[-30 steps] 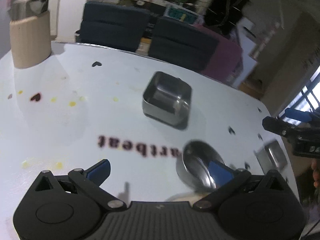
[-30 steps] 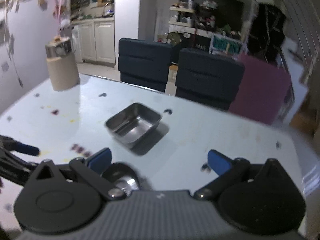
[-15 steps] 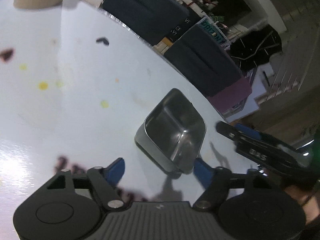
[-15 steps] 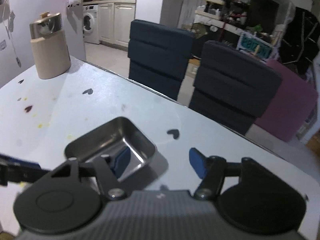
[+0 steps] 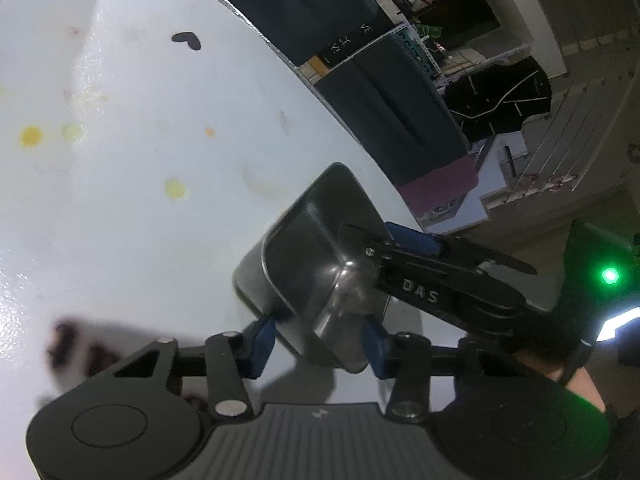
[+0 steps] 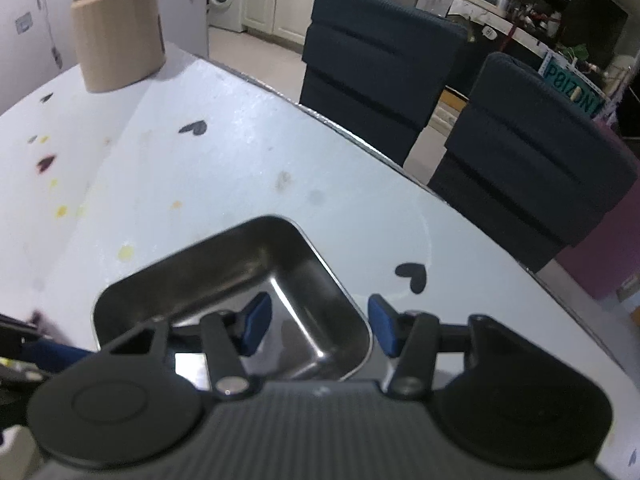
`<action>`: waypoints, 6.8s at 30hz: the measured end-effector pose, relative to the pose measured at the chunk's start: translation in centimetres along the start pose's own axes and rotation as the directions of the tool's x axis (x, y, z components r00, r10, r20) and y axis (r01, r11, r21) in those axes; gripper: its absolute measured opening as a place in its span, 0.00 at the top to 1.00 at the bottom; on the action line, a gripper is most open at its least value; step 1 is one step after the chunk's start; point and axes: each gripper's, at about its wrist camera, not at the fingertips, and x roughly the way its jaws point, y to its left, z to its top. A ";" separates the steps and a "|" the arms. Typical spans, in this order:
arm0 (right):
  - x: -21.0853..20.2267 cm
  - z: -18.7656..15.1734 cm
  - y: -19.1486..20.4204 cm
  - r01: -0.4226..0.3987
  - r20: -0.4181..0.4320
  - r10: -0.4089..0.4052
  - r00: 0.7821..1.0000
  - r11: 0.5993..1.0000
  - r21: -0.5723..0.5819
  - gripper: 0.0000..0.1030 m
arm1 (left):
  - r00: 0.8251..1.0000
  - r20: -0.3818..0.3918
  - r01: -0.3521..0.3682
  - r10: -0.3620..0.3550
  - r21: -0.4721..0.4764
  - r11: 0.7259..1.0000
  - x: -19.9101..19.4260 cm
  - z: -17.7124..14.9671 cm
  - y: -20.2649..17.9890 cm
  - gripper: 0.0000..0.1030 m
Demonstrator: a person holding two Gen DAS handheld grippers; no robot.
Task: Organize plates and bowls
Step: 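Move both grippers to a steel square tray and close on its rim, then lift the steel square tray off the table with both grippers, then carry the steel tray toward the stacked bowls and lower it onto the table, then open both grippers to release the steel tray, then move both grippers to a second steel square tray and close on its rim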
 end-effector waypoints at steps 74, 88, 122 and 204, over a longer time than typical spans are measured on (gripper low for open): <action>-15.9 -10.9 27.5 -0.209 0.117 0.173 0.978 0.812 0.545 0.93 | 0.886 0.069 -0.427 0.458 0.506 0.750 -25.0 -5.1 8.0 0.94; -13.7 -10.1 29.5 -0.217 0.060 0.223 0.973 0.797 0.564 0.92 | 0.836 0.055 -0.496 0.546 0.501 0.709 -23.6 -4.2 10.2 0.93; -12.3 -9.8 30.2 -0.229 0.039 0.253 0.967 0.784 0.577 0.91 | 0.811 0.033 -0.517 0.585 0.510 0.688 -22.8 -4.0 11.2 0.92; -16.3 -34.5 -19.0 0.160 -0.054 -0.154 0.987 0.846 0.508 0.73 | 0.973 -0.157 -0.095 0.167 0.384 0.918 12.8 -23.6 -21.3 0.74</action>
